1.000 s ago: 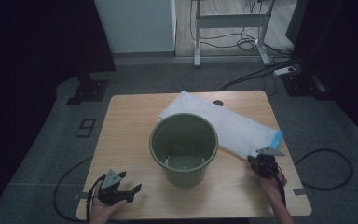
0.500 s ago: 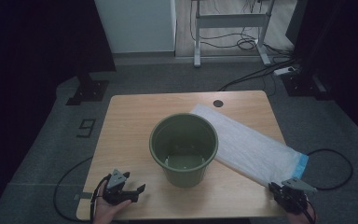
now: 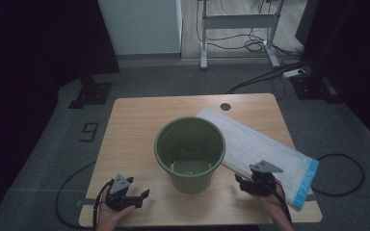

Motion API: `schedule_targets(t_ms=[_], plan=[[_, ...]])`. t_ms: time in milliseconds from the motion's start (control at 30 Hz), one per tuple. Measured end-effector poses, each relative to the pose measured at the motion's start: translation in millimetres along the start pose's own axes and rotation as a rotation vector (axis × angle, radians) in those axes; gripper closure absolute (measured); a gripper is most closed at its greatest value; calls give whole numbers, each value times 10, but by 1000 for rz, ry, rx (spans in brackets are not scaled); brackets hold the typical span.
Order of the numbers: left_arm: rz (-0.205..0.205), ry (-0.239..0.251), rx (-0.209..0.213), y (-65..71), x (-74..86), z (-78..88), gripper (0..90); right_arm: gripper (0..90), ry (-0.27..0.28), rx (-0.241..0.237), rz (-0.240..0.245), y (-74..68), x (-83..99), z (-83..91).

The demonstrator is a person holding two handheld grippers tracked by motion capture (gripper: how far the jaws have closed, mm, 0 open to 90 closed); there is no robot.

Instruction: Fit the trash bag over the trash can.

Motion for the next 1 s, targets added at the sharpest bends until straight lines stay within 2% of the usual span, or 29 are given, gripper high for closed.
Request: schedule_targets(t_ms=[33, 233, 433, 533, 700, 733, 800, 867, 900, 1000], plan=[[1, -3, -2, -16, 19, 8, 153, 262, -16, -9, 9, -57, -84, -182], [8, -5, -3, -61, 74, 36, 153, 249, -50, -9, 28, -139, -237, -559], [15, -3, -5, -86, 90, 41, 154, 258, -76, -12, 6, -157, -265, -699], [15, -7, -3, -81, 88, 30, 161, 278, -89, -18, 3, -187, -220, -757], [4, -12, 5, -45, 78, 13, 161, 318, -95, -2, -5, -199, -170, -826], [1, -14, 4, -42, 79, 10, 161, 348, -94, 18, 9, -184, -161, -846], [1, -17, 3, -41, 82, 6, 161, 362, -90, 24, 11, -177, -165, -848], [3, -19, 2, -48, 90, 2, 161, 464, -73, 37, 6, -144, -185, -851], [4, -20, 1, -51, 95, 1, 161, 464, -73, 37, 6, -144, -185, -851], [6, -23, -3, -57, 110, 11, 167, 661, -38, 68, -16, -55, -207, -832]])
Point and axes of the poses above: each handheld gripper's, and its own axes: z roughly backward along the jaws, x roughly out of its underside, y roughly to its right, the point moved 10 cm from there along -z, roughly forward along the jaws, and after that the axes turned 15 degrees about -z, right-handed, at the moved point
